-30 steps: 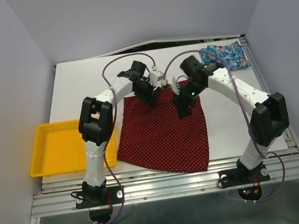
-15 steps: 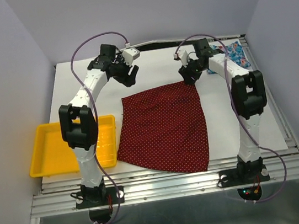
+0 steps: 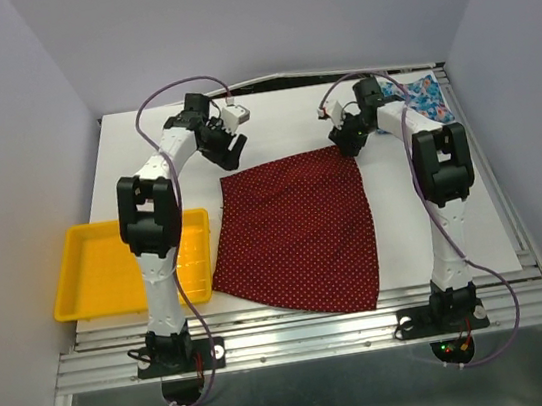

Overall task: Fold and stack the skirts
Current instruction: Fold the skirt

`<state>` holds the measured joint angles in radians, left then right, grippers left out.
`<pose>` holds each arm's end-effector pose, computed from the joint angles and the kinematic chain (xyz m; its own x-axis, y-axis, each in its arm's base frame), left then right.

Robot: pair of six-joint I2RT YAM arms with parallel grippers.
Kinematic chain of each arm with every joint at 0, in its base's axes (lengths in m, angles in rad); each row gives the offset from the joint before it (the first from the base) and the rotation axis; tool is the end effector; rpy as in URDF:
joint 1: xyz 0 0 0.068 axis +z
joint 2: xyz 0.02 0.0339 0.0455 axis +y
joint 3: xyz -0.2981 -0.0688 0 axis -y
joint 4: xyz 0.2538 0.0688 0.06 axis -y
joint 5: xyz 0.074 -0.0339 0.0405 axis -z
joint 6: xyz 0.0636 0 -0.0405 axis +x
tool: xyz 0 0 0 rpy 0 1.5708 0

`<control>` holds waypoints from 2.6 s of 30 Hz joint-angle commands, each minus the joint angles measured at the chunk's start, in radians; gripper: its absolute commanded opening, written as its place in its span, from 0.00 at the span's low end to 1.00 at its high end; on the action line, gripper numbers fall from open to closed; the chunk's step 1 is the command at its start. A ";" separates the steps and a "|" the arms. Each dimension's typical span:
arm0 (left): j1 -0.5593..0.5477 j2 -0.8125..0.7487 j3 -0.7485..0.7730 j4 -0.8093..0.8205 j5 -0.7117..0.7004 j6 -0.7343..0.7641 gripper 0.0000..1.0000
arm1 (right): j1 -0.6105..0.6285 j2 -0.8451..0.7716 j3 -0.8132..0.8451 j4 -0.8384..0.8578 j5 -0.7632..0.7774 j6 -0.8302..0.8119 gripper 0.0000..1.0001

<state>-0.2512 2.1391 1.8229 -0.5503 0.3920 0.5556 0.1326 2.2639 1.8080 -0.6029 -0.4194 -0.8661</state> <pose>0.5037 -0.1544 0.2417 -0.3796 0.6006 -0.7037 0.7881 0.6083 0.0942 0.5214 0.0957 0.1698 -0.3171 -0.7442 -0.5878 -0.8646 0.4816 -0.1433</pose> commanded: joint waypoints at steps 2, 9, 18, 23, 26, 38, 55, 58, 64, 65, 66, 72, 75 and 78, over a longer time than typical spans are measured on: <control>0.006 0.050 0.047 -0.079 0.013 0.073 0.77 | 0.007 0.014 -0.010 0.026 0.010 -0.071 0.50; 0.007 0.111 0.024 -0.068 -0.045 0.081 0.67 | 0.007 0.019 -0.013 0.055 0.047 -0.083 0.36; 0.007 0.166 0.079 -0.065 0.016 0.066 0.09 | 0.007 0.063 0.039 0.265 0.197 0.002 0.01; 0.007 0.121 0.131 0.048 -0.033 -0.028 0.00 | 0.007 0.105 0.201 0.313 0.257 0.074 0.01; 0.007 0.079 0.171 0.093 -0.077 -0.046 0.00 | 0.007 0.080 0.272 0.310 0.265 0.091 0.01; -0.028 -0.347 -0.248 0.223 -0.082 0.059 0.00 | 0.007 -0.464 -0.206 0.215 0.102 0.033 0.01; -0.200 -0.751 -1.008 0.372 -0.087 0.118 0.77 | 0.108 -0.894 -0.888 0.051 -0.084 0.096 0.53; -0.200 -0.800 -1.002 0.334 -0.082 0.132 0.81 | 0.108 -0.932 -0.889 0.022 -0.062 0.040 0.66; -0.200 -0.815 -0.952 0.259 -0.088 0.197 0.81 | 0.128 -0.949 -0.888 -0.017 -0.018 -0.046 0.66; -0.201 -0.808 -0.947 0.248 -0.088 0.213 0.80 | 0.128 -0.943 -0.886 -0.024 -0.019 -0.053 0.66; -0.201 -0.788 -0.935 0.239 -0.088 0.227 0.79 | 0.143 -0.936 -0.885 -0.031 -0.019 -0.053 0.65; -0.201 -0.674 -0.875 0.181 -0.100 0.331 0.70 | 0.265 -0.903 -0.927 0.003 0.050 -0.033 0.62; -0.201 -0.618 -0.843 0.170 -0.125 0.362 0.70 | 0.283 -0.868 -0.961 0.077 0.111 -0.022 0.60; -0.203 -0.578 -0.826 0.199 -0.150 0.377 0.70 | 0.292 -0.813 -0.958 0.149 0.168 -0.008 0.55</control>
<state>-0.4519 1.5448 0.9432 -0.3443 0.2672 0.8791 0.4175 1.4036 0.8654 -0.5667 -0.3408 -0.8860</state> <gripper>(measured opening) 0.701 0.578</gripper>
